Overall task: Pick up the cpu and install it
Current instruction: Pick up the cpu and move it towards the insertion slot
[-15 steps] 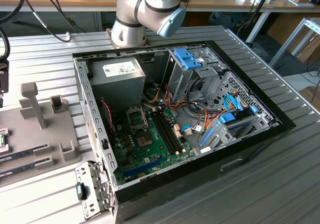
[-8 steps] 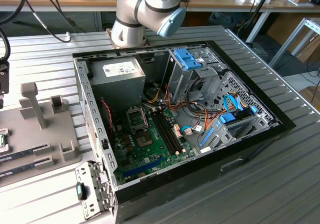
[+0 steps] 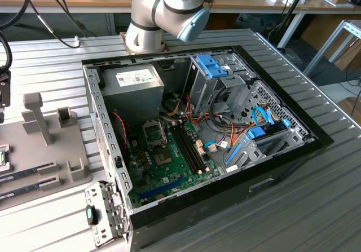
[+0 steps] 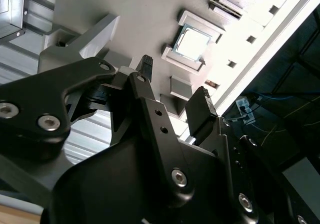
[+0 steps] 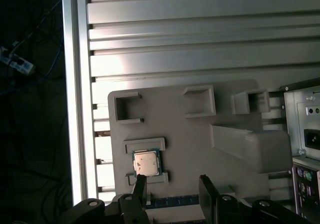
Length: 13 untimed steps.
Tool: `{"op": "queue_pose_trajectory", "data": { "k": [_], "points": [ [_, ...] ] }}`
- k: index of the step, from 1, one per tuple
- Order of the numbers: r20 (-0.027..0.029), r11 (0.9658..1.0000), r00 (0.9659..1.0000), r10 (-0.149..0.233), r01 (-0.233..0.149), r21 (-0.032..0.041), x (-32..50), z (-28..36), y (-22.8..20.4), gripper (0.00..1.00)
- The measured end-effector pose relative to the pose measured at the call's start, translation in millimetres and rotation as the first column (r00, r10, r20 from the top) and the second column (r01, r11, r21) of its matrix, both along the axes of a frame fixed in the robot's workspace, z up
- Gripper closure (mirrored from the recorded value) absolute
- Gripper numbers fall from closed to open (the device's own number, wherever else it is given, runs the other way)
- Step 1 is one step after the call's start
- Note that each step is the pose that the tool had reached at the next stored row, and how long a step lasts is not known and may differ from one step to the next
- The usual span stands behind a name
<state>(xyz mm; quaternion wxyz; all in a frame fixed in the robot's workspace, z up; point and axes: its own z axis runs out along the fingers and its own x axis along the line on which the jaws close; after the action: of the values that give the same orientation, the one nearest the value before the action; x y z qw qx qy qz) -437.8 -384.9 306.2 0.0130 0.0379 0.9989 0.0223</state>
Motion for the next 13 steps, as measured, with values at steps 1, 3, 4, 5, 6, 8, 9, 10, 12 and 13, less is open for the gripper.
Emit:
{"op": "queue_pose_trajectory", "data": {
  "k": [1,3,4,5,6,8,9,10,12,13],
  "points": [
    [-0.0001,1.0,1.0,0.0,0.0,0.0,0.0,-0.2,0.0,0.46],
    [0.0,1.0,1.0,0.0,0.0,0.0,-0.1,-0.9,0.0,0.46],
    [0.0,1.0,1.0,0.0,0.0,0.0001,-0.2,-1.3,0.0,0.46],
    [0.0,1.0,1.0,0.0,0.0,0.0,-0.2,-1.6,0.0,0.46],
    [0.0,1.0,1.0,0.0,0.0,0.0,-0.2,-2.0,0.0,0.46],
    [0.0,1.0,1.0,0.0,0.0,0.0,-0.3,-2.8,0.0,0.46],
    [0.0001,1.0,1.0,0.0,0.0,0.0,-0.4,-3.1,0.0,0.46],
    [0.0,1.0,1.0,0.0,0.0,0.0,-0.4,-3.5,0.0,0.46],
    [0.0,1.0,1.0,0.0,0.0,0.0,-0.5,-4.1,0.0,0.46],
    [0.0,1.0,1.0,0.0,0.0,0.0,-0.5,-4.4,0.0,0.46]
  ]
}}
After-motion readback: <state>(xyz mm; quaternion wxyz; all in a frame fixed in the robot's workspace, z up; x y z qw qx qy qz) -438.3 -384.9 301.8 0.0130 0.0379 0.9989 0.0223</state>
